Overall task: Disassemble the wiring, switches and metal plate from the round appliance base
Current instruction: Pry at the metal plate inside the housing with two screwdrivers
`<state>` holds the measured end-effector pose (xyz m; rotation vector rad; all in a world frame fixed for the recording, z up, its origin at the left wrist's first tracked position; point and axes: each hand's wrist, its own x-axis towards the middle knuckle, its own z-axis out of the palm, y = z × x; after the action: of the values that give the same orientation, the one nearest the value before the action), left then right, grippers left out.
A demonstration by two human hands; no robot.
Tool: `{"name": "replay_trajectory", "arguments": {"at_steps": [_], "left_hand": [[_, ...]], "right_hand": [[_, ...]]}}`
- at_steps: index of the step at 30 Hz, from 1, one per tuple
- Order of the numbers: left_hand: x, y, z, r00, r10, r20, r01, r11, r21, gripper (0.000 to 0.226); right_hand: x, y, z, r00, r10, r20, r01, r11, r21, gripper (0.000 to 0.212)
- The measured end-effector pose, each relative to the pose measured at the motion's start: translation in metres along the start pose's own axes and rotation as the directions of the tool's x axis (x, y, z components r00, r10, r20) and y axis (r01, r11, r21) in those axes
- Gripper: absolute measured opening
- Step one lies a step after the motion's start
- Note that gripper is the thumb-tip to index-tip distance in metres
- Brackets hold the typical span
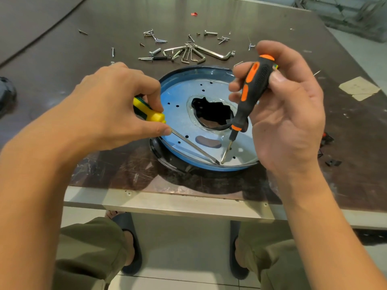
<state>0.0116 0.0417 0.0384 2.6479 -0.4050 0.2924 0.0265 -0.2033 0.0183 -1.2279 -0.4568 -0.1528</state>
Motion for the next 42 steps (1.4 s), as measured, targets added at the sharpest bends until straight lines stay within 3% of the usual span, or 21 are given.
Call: {"name": "replay_trajectory", "arguments": {"at_steps": [5,11,15,20,24,29,34,39,42], "left_hand": [[0.0004,-0.0001,-0.0003,1.0,0.0,0.004,0.0,1.0,-0.006,0.029],[0.0006,0.0003,0.0,1.0,-0.013,0.005,0.013,1.0,-0.001,0.03],[0.0004,-0.0003,0.0005,1.0,-0.006,0.0,0.006,1.0,0.001,0.029],[0.0004,-0.0011,0.0008,1.0,-0.001,-0.001,0.001,1.0,0.003,0.029],[0.0007,-0.0014,0.001,1.0,0.005,-0.004,-0.005,1.0,0.007,0.03],[0.0002,-0.0017,0.0012,1.0,0.001,-0.004,-0.001,1.0,0.005,0.029],[0.0004,-0.0014,0.0011,1.0,0.003,-0.004,-0.003,1.0,0.017,0.031],[0.0003,-0.0006,-0.0001,1.0,0.001,-0.002,-0.001,1.0,0.019,0.032],[-0.0004,0.0005,-0.001,1.0,-0.006,0.004,0.006,1.0,0.011,0.03]], "right_hand": [[0.0017,0.0016,0.0049,0.997,-0.068,-0.023,0.066,0.994,-0.092,0.02],[0.0022,0.0017,0.0016,0.999,0.013,-0.031,-0.013,1.0,0.007,0.024],[0.0032,0.0038,0.0042,0.998,-0.059,-0.035,0.056,0.995,-0.077,0.022],[0.0023,0.001,0.0,0.999,0.011,-0.047,-0.01,1.0,0.008,0.027],[0.0032,0.0028,0.0041,0.998,-0.055,-0.031,0.052,0.994,-0.1,0.023],[0.0026,0.0015,0.0001,1.0,0.021,-0.021,-0.022,1.0,-0.013,0.028],[0.0028,0.0039,0.0038,0.999,-0.041,-0.02,0.038,0.993,-0.109,0.029],[0.002,0.0017,-0.0006,0.999,0.039,-0.016,-0.039,0.999,-0.014,0.031],[0.0026,0.0024,0.0041,1.0,-0.015,-0.019,0.013,0.997,-0.081,0.027]]}}
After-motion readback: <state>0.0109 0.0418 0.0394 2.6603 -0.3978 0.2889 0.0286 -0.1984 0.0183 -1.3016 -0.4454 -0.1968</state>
